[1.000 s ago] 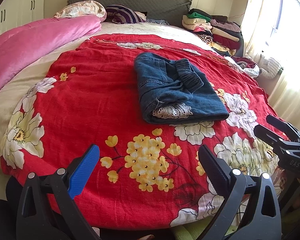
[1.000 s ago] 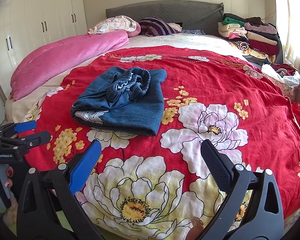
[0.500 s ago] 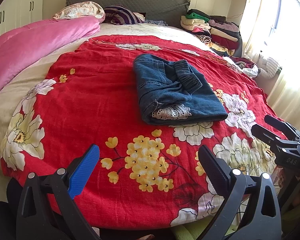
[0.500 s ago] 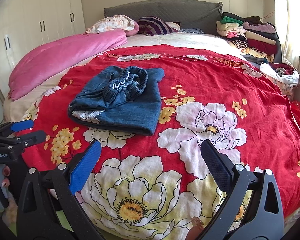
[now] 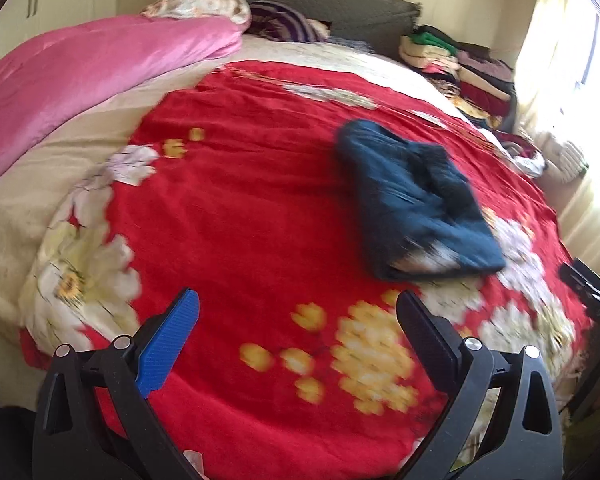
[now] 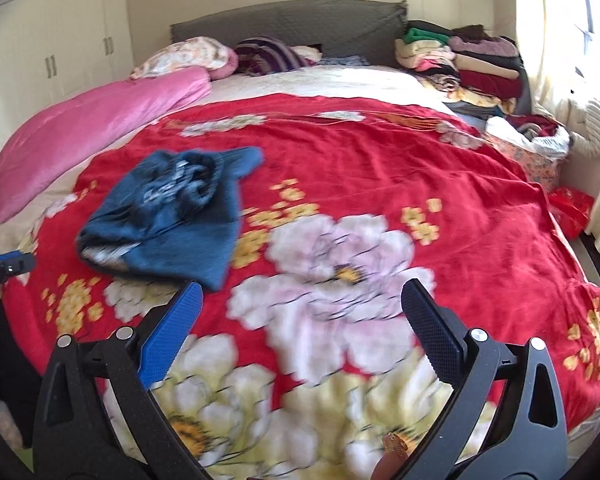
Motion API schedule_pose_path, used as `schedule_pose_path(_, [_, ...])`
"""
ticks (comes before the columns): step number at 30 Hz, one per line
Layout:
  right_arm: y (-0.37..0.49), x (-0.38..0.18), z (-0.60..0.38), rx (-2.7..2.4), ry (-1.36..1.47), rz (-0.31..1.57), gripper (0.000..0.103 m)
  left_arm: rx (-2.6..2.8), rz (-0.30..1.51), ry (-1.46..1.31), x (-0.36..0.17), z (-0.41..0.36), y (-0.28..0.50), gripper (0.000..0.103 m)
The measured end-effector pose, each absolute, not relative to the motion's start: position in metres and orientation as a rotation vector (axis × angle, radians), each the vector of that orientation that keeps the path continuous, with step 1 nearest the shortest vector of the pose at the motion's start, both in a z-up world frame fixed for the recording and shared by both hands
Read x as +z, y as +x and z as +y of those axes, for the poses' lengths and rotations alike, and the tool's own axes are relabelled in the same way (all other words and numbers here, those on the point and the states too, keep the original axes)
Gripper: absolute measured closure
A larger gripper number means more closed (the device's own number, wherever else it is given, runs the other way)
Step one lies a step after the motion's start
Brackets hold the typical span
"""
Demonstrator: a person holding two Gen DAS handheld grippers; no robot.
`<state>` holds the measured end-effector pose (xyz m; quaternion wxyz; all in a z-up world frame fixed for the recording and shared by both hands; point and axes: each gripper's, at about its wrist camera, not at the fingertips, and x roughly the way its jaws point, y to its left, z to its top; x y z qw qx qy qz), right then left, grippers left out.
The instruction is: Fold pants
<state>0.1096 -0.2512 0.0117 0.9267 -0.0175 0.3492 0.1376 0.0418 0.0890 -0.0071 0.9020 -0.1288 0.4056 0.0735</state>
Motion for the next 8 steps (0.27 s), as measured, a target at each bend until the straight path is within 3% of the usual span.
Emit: schedule_pose_path(8, [0.236, -0.004, -0.376, -0.010, -0.004, 0.805, 0.009, 0.478, 0.936, -0.232, -0.028, 0.235, 0.136, 0.004])
